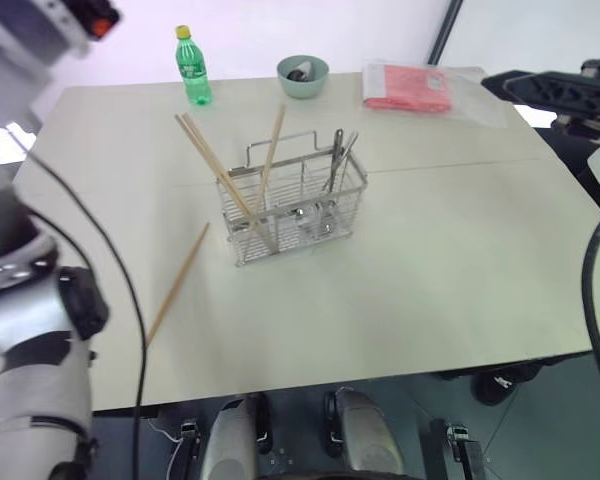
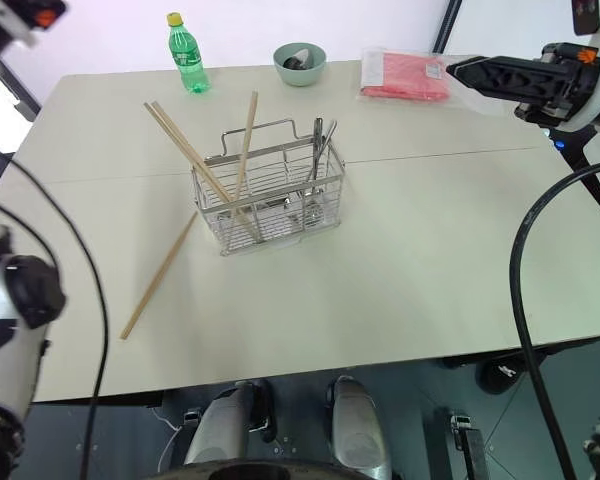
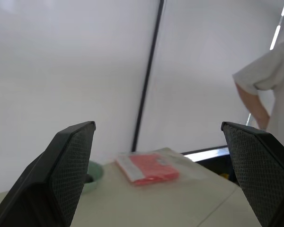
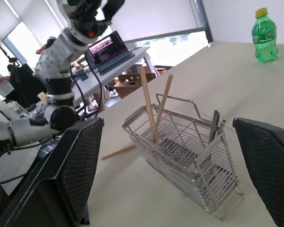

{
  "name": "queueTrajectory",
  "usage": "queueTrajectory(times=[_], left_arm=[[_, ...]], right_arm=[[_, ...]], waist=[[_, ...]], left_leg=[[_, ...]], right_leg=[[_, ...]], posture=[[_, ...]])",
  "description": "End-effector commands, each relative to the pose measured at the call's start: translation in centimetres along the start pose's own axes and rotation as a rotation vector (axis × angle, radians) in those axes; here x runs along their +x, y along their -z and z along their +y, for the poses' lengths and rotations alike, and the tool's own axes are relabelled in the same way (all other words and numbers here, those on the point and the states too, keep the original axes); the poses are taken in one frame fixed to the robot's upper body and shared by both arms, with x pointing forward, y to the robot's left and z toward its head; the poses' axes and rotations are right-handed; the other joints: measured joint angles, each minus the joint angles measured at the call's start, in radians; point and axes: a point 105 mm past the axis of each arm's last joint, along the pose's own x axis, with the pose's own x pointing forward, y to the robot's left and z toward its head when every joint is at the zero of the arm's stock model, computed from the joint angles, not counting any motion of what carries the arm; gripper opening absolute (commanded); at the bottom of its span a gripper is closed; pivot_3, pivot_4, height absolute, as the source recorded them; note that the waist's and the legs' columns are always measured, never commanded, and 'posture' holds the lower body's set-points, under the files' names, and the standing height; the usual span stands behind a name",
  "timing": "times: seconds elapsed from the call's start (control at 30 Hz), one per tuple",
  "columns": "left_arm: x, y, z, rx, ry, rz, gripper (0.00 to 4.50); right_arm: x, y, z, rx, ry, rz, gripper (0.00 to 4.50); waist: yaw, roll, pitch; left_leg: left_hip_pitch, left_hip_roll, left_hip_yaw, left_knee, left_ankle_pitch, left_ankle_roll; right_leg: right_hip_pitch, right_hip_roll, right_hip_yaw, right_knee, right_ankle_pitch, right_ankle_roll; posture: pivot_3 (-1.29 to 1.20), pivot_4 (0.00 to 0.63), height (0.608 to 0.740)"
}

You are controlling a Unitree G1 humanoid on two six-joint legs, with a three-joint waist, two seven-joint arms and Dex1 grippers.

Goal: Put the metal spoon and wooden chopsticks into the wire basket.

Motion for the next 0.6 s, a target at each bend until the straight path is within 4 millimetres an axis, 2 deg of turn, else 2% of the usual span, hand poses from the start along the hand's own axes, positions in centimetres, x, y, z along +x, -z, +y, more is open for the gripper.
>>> queueTrajectory(times=[0.03,0.1,0.17,0.27,0.43,0.6], left_arm=[[-2.1,-0.2,0.8,0.046,-0.002,0.086,4.47],[-3.9,1.4,2.0,0.089,-0.045,0.218,4.47],[-6.3,4.1,3.1,0.105,-0.100,0.391,4.47],[-8.5,7.9,4.0,0.111,-0.164,0.565,4.47],[-10.2,11.9,4.5,0.097,-0.219,0.699,4.47],[-10.3,16.9,3.8,0.082,-0.233,0.812,4.47]], right_arm=[[0.7,-0.2,0.4,-0.036,-0.046,-0.015,4.50],[1.1,0.2,0.1,-0.057,-0.055,-0.004,4.50],[1.7,1.5,-0.6,-0.132,-0.062,0.049,4.50],[2.4,3.4,-1.4,-0.244,-0.078,0.101,4.50],[2.8,5.1,-2.0,-0.346,-0.097,0.152,4.50],[2.8,5.8,-2.2,-0.380,-0.099,0.169,4.50]], waist=[[0.000,0.000,0.000],[0.000,0.000,0.000],[-0.006,-0.001,0.000],[-0.009,-0.003,0.000],[-0.006,-0.004,0.001],[-0.003,-0.004,0.001]], left_leg=[[0.000,0.000,0.001,0.000,0.000,0.000],[0.000,0.000,0.002,0.000,0.000,0.000],[-0.001,0.000,0.002,0.000,0.000,0.000],[-0.001,0.001,0.002,0.000,-0.001,0.000],[-0.003,0.002,0.003,0.000,0.000,0.000],[-0.002,0.002,0.003,0.000,0.000,0.000]], right_leg=[[0.000,0.000,0.000,0.000,0.000,0.000],[-0.001,-0.001,0.000,0.000,0.000,0.000],[-0.001,-0.001,0.000,0.000,0.000,0.000],[-0.001,-0.001,0.000,0.000,0.000,0.000],[-0.004,-0.004,0.000,0.001,0.000,0.000],[-0.002,-0.003,0.000,0.000,0.000,0.001]], posture=[[0.00,0.150,0.733],[0.00,0.150,0.733],[0.00,0.150,0.733],[0.00,0.150,0.733],[0.00,0.150,0.733],[0.00,0.150,0.733]])
